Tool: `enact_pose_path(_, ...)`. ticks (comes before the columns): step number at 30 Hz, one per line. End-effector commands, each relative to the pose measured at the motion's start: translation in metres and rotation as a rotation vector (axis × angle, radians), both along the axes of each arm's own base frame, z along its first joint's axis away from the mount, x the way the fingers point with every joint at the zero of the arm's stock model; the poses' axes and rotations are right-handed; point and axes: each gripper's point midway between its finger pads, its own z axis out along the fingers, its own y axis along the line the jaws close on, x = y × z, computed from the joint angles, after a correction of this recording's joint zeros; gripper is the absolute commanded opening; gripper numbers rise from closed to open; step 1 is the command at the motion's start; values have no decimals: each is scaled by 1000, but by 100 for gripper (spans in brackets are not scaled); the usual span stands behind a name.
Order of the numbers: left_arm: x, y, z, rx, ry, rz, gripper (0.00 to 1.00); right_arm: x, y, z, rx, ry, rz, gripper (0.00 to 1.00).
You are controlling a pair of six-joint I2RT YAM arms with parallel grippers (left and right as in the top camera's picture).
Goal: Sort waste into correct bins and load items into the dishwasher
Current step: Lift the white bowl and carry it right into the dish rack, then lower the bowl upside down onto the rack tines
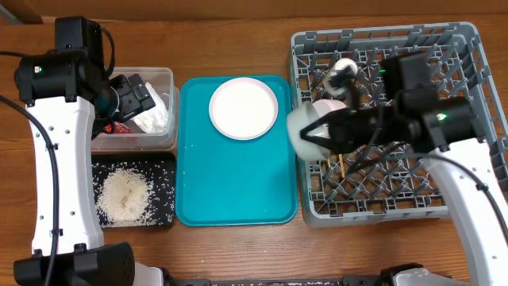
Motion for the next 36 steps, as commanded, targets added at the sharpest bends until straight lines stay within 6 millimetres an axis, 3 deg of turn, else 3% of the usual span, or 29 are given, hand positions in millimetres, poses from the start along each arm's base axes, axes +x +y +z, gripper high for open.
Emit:
enact_pose_path(1,0,1,-1,13,7,-14,100,-12,-10,12,272,38,64,4)
enact_pose_path(10,0,1,-1,13,6,-14,100,-9,-58,-34,531,55,-61,4)
enact_pose_path(19,0,1,-1,12,6,-14,100,-8,-61,-67,570,84,-75,4)
enact_pose_path(26,0,1,-1,13,7,-14,100,-4,-62,-91,472,118,-99,4)
enact_pose_path(36,0,1,-1,13,7,-14,100,-10,-61,-103,456,150,-108,4)
